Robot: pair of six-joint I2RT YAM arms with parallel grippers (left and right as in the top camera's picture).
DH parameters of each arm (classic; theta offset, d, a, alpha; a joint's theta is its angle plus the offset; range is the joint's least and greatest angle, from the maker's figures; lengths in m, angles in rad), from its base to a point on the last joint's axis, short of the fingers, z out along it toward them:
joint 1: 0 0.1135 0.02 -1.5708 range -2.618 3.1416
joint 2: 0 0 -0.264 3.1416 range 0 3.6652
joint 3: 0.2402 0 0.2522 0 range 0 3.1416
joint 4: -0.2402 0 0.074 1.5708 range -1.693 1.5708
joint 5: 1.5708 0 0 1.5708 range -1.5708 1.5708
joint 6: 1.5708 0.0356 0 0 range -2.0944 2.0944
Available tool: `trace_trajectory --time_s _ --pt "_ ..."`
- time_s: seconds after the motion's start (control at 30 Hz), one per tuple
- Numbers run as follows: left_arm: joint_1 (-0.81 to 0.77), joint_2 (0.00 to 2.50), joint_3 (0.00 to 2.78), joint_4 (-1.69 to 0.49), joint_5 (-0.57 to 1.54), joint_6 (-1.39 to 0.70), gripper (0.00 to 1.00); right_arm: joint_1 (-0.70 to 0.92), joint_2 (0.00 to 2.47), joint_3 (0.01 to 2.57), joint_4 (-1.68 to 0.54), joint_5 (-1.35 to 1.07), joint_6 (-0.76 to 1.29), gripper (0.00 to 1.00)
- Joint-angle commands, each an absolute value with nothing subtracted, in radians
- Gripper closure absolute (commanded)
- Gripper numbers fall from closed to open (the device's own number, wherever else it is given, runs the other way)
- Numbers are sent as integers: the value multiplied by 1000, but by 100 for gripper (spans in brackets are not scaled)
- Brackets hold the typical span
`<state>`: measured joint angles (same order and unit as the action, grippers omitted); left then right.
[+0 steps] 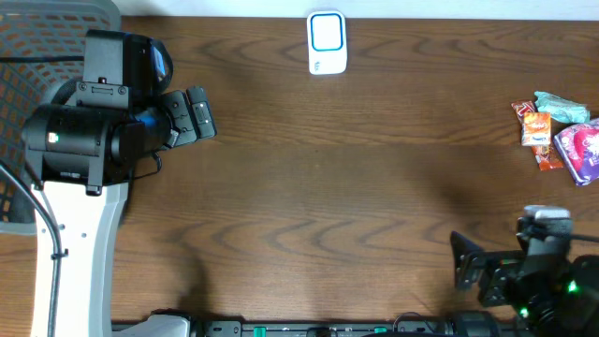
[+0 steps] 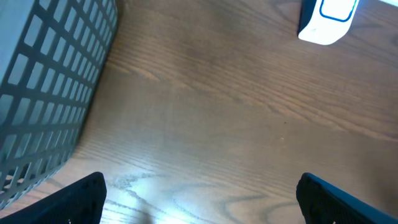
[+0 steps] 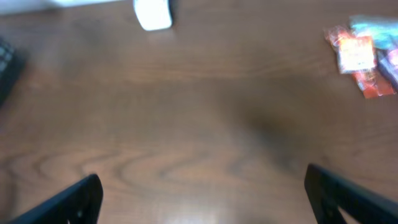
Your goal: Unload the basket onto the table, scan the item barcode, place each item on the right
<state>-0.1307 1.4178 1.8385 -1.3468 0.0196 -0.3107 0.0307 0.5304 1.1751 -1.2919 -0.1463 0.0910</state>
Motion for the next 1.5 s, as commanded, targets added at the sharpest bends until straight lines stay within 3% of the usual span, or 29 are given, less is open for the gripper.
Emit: trace_trajectory --time_s 0.0,0.33,0.6,1.13,1.47 --pt "-126 1419 1844 -1350 7 -311 2 67 421 1001 -1168 -223 -25 1" --pt "-126 1419 1844 -1350 7 -311 2 127 205 530 -670 -223 -23 1" --pt "-126 1419 1844 -1350 7 -311 2 127 127 299 -357 -223 -15 1" --pt "-126 1419 1844 -1350 7 -311 2 127 5 59 -10 -215 -15 1" --pt "-126 1419 1844 -1350 7 -311 2 126 5 5 60 -162 -16 1"
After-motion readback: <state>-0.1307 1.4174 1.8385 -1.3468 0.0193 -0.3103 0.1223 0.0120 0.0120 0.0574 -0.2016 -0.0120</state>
